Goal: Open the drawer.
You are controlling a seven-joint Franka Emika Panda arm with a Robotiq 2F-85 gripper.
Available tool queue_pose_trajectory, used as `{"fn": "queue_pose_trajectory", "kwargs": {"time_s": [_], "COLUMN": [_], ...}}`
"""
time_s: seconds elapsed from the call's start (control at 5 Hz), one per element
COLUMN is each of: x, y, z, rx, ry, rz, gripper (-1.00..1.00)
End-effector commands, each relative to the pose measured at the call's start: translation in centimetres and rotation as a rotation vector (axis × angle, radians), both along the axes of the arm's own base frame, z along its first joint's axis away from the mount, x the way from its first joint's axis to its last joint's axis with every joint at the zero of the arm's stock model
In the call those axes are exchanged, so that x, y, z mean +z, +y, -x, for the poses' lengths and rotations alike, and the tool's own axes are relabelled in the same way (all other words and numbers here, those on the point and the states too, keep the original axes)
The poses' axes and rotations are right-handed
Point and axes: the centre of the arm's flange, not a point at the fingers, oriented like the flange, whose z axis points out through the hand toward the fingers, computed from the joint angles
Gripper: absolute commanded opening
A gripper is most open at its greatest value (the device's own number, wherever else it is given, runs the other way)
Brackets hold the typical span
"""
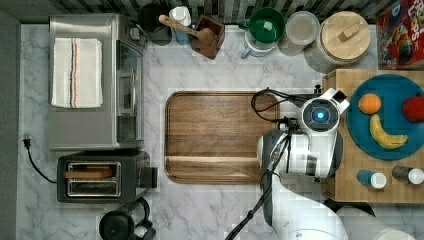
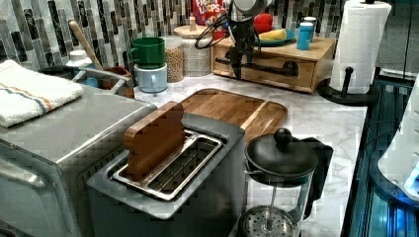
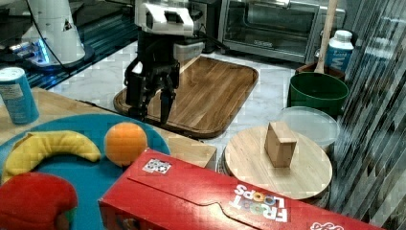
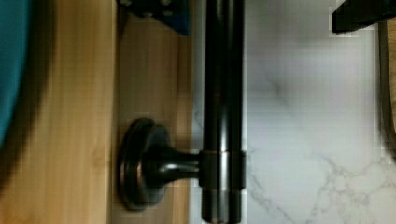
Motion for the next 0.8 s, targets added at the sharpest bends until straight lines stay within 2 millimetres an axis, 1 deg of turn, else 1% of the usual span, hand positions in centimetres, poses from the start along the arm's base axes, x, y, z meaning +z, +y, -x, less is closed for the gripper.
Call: {"fn": "queue_pose_trajectory", "kwargs": {"time_s": [0.2, 0.4, 0.6, 0.8], "x": [1.5, 1.8, 0.9, 0.5], "y": [6.7, 8.6, 10.4, 13.4], "z": [-3.3, -3.6, -3.7, -3.2], "rx": [-0.044, -0.027, 0.024, 0.061], "ry": [-0.017, 0.004, -0.012, -0.016], "rz": [-0.070, -0.110, -0.137, -0.137], "gripper": [1.00, 1.00, 1.00, 1.00]}}
